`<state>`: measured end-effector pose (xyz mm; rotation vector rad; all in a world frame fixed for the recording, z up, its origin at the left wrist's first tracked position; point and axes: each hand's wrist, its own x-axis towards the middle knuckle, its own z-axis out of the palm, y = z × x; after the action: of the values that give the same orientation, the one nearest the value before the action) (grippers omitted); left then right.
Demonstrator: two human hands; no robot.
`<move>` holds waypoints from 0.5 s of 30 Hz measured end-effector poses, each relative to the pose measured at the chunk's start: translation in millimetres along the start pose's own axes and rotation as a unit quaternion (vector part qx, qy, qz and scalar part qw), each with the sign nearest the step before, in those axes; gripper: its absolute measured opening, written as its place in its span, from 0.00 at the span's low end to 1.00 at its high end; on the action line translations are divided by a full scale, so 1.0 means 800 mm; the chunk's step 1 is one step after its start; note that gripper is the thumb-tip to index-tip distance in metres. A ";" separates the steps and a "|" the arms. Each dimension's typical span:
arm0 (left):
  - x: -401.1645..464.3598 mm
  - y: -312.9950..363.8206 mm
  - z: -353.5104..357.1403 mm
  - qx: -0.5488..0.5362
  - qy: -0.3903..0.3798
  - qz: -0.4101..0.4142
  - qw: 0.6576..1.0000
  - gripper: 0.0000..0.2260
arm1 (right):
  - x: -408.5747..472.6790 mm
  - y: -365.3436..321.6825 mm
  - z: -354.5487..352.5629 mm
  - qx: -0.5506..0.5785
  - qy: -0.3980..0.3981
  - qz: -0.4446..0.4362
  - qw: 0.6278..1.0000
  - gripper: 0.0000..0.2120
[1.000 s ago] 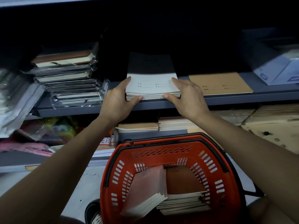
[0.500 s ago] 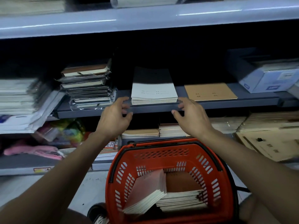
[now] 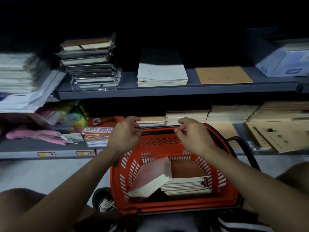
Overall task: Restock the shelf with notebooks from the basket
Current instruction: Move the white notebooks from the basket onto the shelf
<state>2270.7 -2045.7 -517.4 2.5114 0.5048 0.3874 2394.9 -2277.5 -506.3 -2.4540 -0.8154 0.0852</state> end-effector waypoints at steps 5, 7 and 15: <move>-0.020 -0.034 0.062 0.013 -0.055 -0.017 0.998 0.13 | -0.013 0.021 0.054 -0.013 -0.080 0.027 0.996 0.17; -0.027 -0.050 0.083 -0.003 -0.089 -0.060 0.994 0.12 | -0.012 0.028 0.075 -0.017 -0.119 0.040 0.992 0.17; -0.054 -0.105 0.154 -0.034 -0.239 -0.248 0.938 0.13 | -0.019 0.057 0.147 0.017 -0.266 0.143 0.953 0.12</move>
<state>2255.6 -2054.1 -671.8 2.1936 0.8653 -0.3831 2380.7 -2260.0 -631.5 -2.5271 -0.6470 0.8904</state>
